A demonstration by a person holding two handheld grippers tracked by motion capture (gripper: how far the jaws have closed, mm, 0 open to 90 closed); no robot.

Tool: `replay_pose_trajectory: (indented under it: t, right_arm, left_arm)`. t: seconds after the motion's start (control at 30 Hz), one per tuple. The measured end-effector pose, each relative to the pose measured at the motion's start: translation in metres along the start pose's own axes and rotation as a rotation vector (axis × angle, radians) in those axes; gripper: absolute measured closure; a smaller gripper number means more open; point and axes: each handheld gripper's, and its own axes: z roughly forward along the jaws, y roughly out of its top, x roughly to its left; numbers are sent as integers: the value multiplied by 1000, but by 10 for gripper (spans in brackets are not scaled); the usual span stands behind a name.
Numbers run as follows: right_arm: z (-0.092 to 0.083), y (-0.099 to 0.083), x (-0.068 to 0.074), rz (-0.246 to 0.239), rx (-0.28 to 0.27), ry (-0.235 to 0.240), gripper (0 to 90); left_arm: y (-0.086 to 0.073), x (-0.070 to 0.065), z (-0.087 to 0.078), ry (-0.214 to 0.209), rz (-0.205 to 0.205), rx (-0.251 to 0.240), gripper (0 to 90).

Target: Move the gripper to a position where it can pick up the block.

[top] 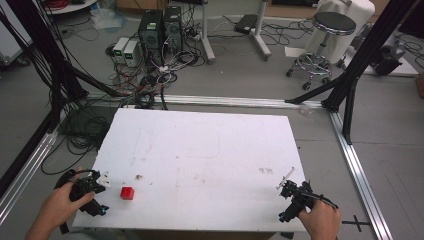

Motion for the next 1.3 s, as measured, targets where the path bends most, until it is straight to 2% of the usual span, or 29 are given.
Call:
replay_pose_trajectory:
  t: [0.23,0.33,0.47,0.6,0.63,0.7,0.83,0.87,0.9,1.1,1.3]
  right_arm:
    - [1,1,-1,-11,-3,3,11]
    - [1,1,0,-5,-5,3,11]
    - [1,1,0,-7,-7,5,11]
    - [1,1,0,-8,-13,5,11]
    - [1,0,0,-10,-14,6,11]
    - [1,0,0,-7,-12,7,11]
    - [0,0,0,-8,-15,7,11]
    - [0,0,0,-9,-18,7,11]
    - [0,0,0,-7,-20,8,11]
    - [1,1,0,-13,-16,11,11]
    - [1,2,1,-19,-20,12,11]
  left_arm:
    - [3,3,-1,-7,35,-5,234]
    - [7,5,-1,-2,71,6,234]
    - [8,7,0,-2,89,5,234]
    - [11,10,1,6,132,33,234]
    - [11,10,1,6,132,33,234]
    - [16,11,0,15,163,39,234]
    - [24,11,-1,6,206,52,234]
    - [24,11,-1,6,206,52,234]
    - [28,11,-1,0,231,59,234]
    - [38,10,2,-24,271,77,234]
    - [47,12,2,-25,312,97,234]
